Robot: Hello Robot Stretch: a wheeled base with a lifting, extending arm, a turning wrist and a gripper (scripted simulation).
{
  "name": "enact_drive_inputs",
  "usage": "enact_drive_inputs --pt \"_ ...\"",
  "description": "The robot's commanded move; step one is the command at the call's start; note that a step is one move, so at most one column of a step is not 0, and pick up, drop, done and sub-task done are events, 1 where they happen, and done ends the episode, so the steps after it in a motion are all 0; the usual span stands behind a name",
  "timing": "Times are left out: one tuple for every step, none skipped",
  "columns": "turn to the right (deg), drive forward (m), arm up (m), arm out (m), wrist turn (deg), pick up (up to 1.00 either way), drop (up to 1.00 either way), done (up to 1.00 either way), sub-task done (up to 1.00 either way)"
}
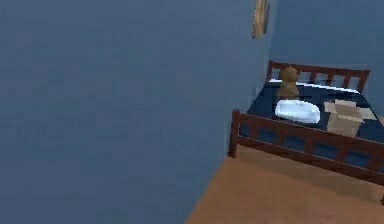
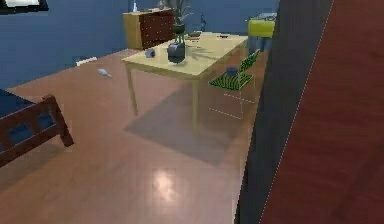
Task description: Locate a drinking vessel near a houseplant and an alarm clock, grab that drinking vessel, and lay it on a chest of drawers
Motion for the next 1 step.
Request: enact_drive_inputs --pt "45.0 0.0 0.0 0.0 0.0 0.0 0.0 0.0 0.0"
